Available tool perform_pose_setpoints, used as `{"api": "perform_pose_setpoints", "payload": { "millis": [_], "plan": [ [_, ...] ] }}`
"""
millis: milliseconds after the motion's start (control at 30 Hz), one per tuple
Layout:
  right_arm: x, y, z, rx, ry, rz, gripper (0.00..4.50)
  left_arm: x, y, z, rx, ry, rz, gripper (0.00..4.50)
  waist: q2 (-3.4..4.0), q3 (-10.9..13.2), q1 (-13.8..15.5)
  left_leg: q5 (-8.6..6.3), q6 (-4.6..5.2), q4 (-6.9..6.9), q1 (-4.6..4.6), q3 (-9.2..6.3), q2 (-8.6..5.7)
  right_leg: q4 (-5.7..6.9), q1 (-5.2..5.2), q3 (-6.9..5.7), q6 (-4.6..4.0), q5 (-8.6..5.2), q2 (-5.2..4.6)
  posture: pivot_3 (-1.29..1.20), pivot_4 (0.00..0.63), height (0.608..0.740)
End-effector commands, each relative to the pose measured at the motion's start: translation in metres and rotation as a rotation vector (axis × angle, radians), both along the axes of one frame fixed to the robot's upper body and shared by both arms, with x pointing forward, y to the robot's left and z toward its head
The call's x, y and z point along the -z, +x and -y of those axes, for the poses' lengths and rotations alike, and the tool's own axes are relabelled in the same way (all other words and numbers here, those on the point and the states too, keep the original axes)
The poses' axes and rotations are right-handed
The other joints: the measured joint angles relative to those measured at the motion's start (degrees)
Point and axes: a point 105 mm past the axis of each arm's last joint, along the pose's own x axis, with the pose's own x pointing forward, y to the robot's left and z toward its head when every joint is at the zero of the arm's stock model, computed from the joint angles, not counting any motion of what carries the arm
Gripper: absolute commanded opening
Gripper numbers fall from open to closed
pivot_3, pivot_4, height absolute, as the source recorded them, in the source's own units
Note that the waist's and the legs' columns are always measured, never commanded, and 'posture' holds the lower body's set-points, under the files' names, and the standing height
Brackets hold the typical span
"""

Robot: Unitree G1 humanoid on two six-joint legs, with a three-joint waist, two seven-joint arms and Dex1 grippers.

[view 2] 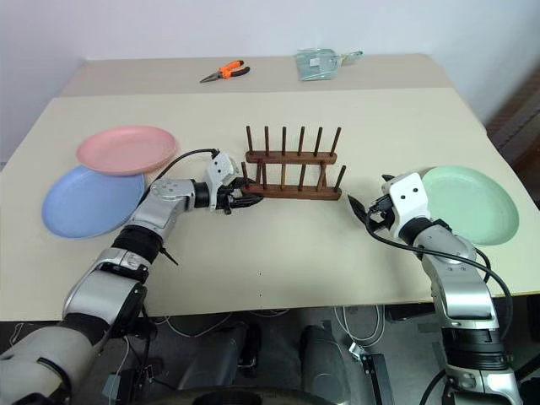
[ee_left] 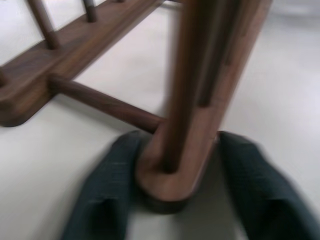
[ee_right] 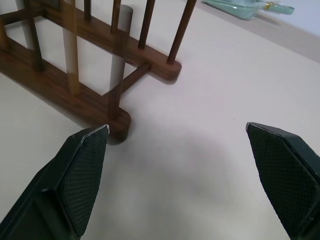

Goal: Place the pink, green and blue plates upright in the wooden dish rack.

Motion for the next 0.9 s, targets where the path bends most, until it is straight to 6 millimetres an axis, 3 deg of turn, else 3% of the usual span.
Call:
{"api": "perform_pose_setpoints", "payload": {
  "millis": [33,267,367,600,633,733,800,833,900],
  "plan": [
    [-0.013,-0.003,-0.001,-0.001,-0.010,0.063,4.50,0.000,-0.006,0.002,0.046,0.003,0.011,0.76,0.01,0.0,0.0,0.00,0.00,0.00,0.00,-0.01,0.00,0.00,0.00,0.00,0.00,0.00,-0.01,0.00,0.150,0.740],
    [-0.008,-0.006,0.015,0.029,-0.062,0.036,4.50,-0.005,-0.045,0.002,0.254,0.053,0.074,0.78,0.02,0.0,-0.1,0.00,0.00,-0.02,0.00,-0.01,0.01,0.00,-0.02,0.07,-0.01,0.00,-0.06,0.00,0.150,0.740],
    [-0.007,-0.009,0.028,0.057,-0.086,0.025,4.50,-0.008,-0.071,0.003,0.349,0.065,0.069,0.78,0.03,0.0,-0.1,-0.02,0.00,-0.01,0.00,-0.01,0.01,-0.01,-0.02,0.09,-0.02,-0.01,-0.13,0.00,0.150,0.740],
    [-0.004,-0.017,0.050,0.090,-0.130,-0.005,4.50,0.007,-0.069,-0.017,0.219,0.181,0.068,4.26,0.05,0.0,-0.1,-0.04,0.03,0.00,0.01,-0.03,0.00,-0.04,0.01,0.09,-0.03,-0.01,-0.15,0.00,0.150,0.740],
    [-0.001,-0.021,0.054,0.090,-0.138,-0.024,4.50,0.010,-0.069,-0.026,0.185,0.197,0.051,4.44,0.06,0.0,-0.1,-0.04,0.03,-0.01,0.01,-0.03,0.00,-0.04,0.01,0.09,-0.03,-0.01,-0.14,0.00,0.150,0.740],
    [0.003,-0.032,0.060,0.066,-0.150,-0.063,3.63,0.012,-0.075,-0.047,0.110,0.194,-0.005,4.50,0.10,-0.1,-0.2,-0.04,0.04,-0.05,0.02,-0.02,0.01,-0.04,0.00,0.09,-0.02,-0.01,-0.12,0.00,0.150,0.740],
    [0.005,-0.040,0.056,0.020,-0.135,-0.094,2.72,0.011,-0.086,-0.054,0.098,0.171,-0.038,4.50,0.16,-0.1,-0.4,-0.04,0.03,-0.07,0.05,-0.03,0.03,-0.02,0.00,0.10,-0.03,-0.01,-0.11,0.00,0.150,0.740],
    [0.011,-0.049,0.045,-0.050,-0.122,-0.146,2.14,0.008,-0.101,-0.053,0.120,0.126,-0.079,3.89,0.21,-0.1,-0.5,-0.03,0.03,-0.06,0.08,-0.03,0.04,-0.01,0.01,0.10,-0.03,-0.02,-0.11,0.00,0.150,0.740],
    [0.018,-0.063,0.026,-0.162,-0.099,-0.221,1.07,0.004,-0.124,-0.045,0.172,0.065,-0.134,3.09,0.28,-0.2,-0.6,-0.04,0.03,-0.11,0.10,-0.03,0.06,-0.04,0.03,0.12,-0.05,-0.04,-0.12,0.00,0.150,0.740]
  ]
}}
